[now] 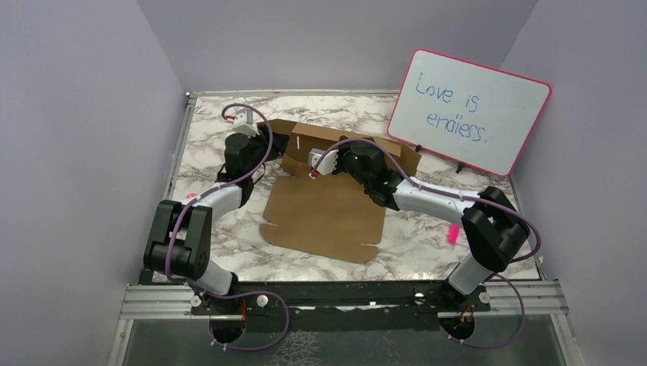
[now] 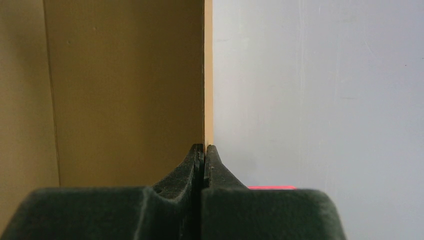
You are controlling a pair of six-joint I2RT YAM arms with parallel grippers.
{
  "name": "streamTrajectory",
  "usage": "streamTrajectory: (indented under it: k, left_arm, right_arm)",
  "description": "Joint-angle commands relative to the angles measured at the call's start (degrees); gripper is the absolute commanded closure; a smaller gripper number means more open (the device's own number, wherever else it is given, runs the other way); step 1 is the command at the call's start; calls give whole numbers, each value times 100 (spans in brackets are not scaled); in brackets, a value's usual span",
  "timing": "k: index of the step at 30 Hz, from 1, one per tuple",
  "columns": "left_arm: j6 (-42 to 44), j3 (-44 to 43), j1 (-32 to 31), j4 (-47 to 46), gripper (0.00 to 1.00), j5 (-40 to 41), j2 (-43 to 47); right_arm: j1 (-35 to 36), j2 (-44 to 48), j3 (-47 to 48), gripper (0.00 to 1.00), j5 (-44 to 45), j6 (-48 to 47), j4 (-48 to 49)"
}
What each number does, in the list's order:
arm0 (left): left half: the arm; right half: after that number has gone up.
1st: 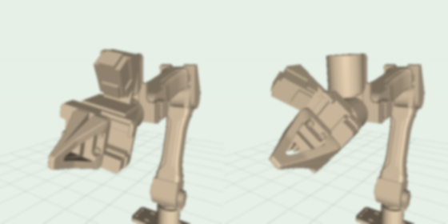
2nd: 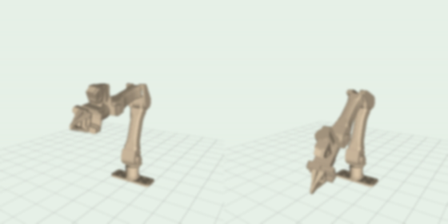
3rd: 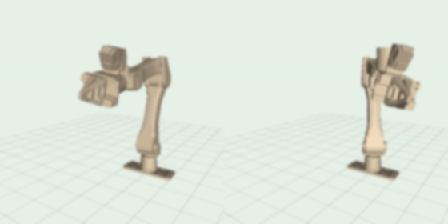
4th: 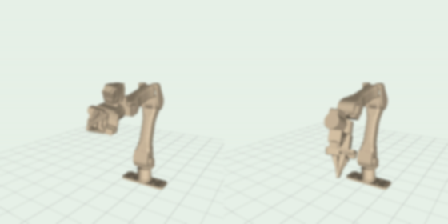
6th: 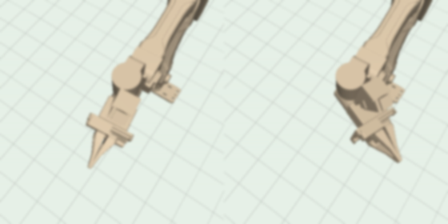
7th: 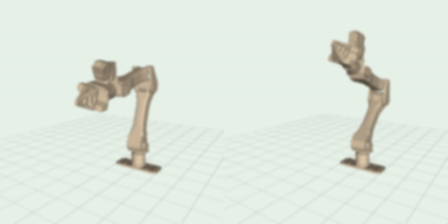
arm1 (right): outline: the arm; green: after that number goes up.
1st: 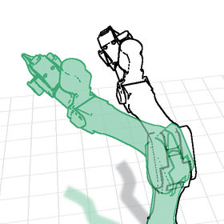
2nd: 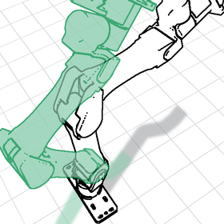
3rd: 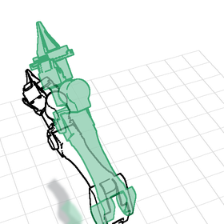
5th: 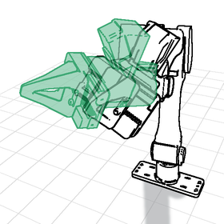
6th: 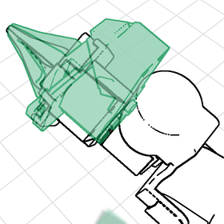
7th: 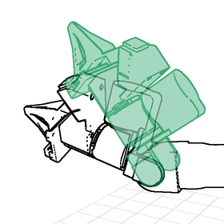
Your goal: Fold the paper box
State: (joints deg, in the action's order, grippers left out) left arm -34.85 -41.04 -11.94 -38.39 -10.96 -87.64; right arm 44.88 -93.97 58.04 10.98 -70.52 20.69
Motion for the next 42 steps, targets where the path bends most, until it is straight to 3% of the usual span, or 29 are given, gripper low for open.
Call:
streamTrajectory:
  k: [1,5,11,16,25,35,42]
  left_arm:
    - [500,-322,361,615,50,-186,342]
    - [855,-759,737,1467,43,-576,501]
    - [2145,-1542,1062,2856,34,-955,465]
    - [2741,-1604,1547,2896,30,-1683,453]
    - [3597,-1610,2203,2229,31,-3825,-107]
    - [4222,-2138,2194,2159,43,-4482,-874]
    - [4389,-2453,2188,2343,77,-4693,-1211]
  right_arm:
    - [42,-46,-11,99,-560,244,-772]
    - [47,-10,14,99,-572,241,-884]
    - [47,24,-37,99,-567,267,-822]
    - [47,28,-63,99,-527,237,-817]
    - [45,59,-63,99,-603,255,-790]
    - [42,49,-38,99,-705,277,-790]
    - [45,90,-29,99,-708,276,-834]
